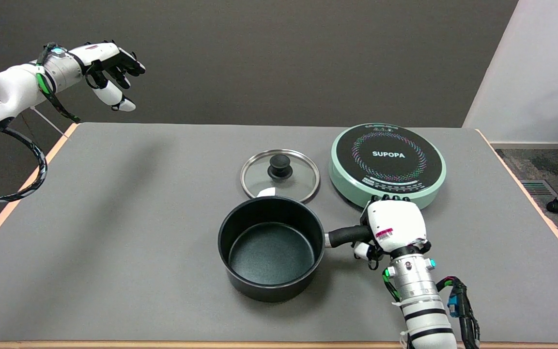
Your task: Pick up the pot.
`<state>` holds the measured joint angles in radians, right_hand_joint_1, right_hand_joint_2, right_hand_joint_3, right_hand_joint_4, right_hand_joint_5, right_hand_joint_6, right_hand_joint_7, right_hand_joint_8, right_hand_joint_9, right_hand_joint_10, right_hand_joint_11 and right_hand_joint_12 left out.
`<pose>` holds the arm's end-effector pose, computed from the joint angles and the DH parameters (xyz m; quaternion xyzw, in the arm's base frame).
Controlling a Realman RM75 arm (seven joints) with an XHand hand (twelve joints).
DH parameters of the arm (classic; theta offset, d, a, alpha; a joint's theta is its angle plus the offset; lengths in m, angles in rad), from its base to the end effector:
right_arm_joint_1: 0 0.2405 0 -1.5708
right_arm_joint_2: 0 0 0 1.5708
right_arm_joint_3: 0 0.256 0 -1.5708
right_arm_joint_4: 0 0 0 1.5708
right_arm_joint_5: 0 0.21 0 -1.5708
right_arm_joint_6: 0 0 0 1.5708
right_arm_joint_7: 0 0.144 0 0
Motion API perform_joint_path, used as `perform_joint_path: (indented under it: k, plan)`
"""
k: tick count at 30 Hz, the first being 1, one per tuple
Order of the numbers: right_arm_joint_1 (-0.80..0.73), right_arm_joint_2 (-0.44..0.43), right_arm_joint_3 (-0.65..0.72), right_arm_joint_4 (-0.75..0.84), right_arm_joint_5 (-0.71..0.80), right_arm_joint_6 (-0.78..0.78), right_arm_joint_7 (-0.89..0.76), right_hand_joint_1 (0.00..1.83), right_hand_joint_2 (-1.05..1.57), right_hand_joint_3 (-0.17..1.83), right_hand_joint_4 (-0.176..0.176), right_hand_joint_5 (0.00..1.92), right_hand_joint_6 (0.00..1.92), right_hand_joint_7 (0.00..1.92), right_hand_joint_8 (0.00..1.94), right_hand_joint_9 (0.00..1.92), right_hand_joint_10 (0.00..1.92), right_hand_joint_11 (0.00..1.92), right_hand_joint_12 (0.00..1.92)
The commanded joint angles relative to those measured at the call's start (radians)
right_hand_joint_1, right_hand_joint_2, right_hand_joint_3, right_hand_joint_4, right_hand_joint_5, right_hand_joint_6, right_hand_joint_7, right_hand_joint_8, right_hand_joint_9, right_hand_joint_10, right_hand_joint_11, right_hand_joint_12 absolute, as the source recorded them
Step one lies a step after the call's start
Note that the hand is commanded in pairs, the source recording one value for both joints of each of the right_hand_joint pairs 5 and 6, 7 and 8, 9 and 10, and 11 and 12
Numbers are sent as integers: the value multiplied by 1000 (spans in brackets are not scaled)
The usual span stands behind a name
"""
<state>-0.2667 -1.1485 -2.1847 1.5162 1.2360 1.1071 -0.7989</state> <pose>-0.3029 -0.2240 0.2798 0.5994 0.0504 0.0804 0.7948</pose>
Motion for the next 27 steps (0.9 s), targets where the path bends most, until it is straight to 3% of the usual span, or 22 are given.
perform_joint_path:
  k: [1,24,27]
  plan:
    - [-1,-3,5,49,32,24,-3,1084,889,919,-102,1558,1558,1558,1558,1558,1558,1558,1558]
    - [6,4,8,111,127,22,12,1087,958,997,-105,1570,1570,1570,1570,1570,1570,1570,1570]
    - [9,6,26,129,130,26,12,1130,741,1274,-108,1589,1589,1589,1589,1589,1589,1589,1589]
